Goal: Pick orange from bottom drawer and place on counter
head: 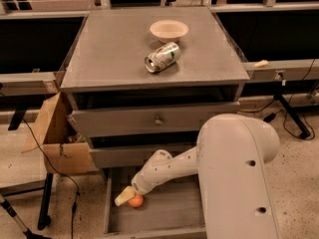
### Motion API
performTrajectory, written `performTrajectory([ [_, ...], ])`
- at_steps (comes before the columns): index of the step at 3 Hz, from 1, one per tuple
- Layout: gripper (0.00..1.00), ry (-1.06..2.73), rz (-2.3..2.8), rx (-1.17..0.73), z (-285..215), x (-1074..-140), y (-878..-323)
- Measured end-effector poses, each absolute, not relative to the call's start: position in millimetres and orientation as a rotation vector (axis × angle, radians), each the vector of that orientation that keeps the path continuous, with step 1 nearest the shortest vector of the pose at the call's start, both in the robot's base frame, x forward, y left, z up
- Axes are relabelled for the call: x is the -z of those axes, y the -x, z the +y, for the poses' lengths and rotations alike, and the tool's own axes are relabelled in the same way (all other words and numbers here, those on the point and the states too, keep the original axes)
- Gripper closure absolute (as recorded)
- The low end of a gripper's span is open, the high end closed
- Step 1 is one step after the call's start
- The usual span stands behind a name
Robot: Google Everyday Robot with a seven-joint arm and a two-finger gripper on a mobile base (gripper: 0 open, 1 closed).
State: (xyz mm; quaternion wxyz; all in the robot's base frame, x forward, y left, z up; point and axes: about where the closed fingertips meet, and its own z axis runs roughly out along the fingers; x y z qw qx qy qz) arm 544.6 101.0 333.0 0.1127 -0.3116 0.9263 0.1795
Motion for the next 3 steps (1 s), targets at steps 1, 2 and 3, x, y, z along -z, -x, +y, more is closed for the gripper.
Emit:
performTrajectory([
  [1, 0.00, 0.937, 2.718, -0.599, 120, -307, -551],
  [2, 0.00, 0.900, 2.756, -0.725, 135, -263, -554],
  [3, 0.00, 0.814, 2.777, -0.785, 143, -215, -576],
])
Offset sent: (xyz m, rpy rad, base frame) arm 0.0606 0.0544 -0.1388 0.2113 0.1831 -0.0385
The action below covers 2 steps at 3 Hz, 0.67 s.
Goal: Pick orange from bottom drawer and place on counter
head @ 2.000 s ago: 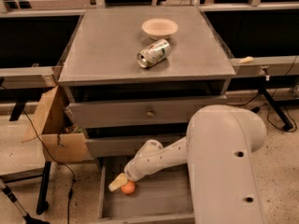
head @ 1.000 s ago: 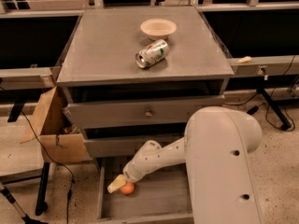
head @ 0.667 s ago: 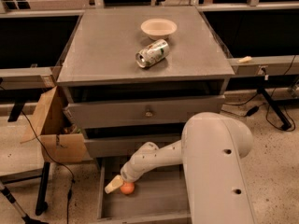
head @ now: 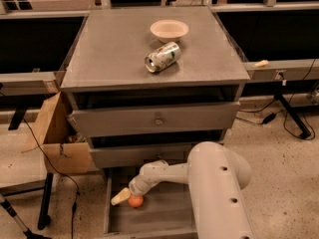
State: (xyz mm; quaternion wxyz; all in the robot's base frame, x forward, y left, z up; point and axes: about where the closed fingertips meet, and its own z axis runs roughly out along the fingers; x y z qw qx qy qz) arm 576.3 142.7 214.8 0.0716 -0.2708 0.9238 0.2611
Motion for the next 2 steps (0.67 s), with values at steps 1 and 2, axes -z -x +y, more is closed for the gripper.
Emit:
performTrajectory([
  [1, 0.00, 0.657, 2.795, -0.812, 143, -184, -596],
  [2, 0.00, 0.558, 2.776, -0.766, 139, -174, -615],
])
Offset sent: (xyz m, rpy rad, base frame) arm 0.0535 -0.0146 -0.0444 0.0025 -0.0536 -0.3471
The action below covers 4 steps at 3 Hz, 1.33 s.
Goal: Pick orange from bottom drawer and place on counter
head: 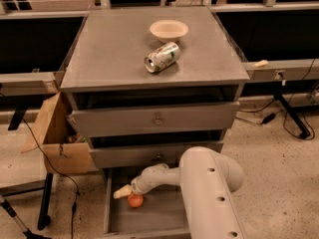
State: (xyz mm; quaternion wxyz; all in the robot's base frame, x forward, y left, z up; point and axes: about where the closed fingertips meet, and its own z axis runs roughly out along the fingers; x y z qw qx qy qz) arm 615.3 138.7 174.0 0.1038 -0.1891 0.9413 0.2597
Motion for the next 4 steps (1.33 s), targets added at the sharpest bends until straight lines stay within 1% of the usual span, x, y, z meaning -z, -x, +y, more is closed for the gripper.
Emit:
performTrajectory([
  [2, 0.00, 0.393, 2.785, -0.679, 115, -166, -621],
  [3, 0.00, 0.377, 2.791, -0.666, 108, -163, -616],
  [4, 0.02, 0.389, 2.798, -0.662, 110, -161, -613],
])
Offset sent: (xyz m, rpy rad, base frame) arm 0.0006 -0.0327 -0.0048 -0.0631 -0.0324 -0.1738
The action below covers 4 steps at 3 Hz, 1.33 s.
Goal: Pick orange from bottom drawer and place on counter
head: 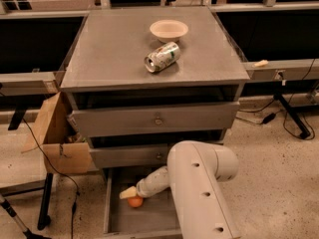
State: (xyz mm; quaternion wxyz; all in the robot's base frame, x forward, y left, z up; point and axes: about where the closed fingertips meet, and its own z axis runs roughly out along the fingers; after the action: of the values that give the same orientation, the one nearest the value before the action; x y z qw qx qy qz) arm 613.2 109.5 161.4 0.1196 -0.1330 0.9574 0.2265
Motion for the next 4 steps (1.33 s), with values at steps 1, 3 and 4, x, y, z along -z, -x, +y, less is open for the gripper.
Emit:
performTrajectory([
  [1, 0.05, 0.451, 2.827, -0.642, 116, -155, -605],
  [3, 0.49, 0.628, 2.904, -0.543, 131, -138, -592],
  [4, 0.73, 0.631, 2.923, -0.507, 131, -135, -591],
])
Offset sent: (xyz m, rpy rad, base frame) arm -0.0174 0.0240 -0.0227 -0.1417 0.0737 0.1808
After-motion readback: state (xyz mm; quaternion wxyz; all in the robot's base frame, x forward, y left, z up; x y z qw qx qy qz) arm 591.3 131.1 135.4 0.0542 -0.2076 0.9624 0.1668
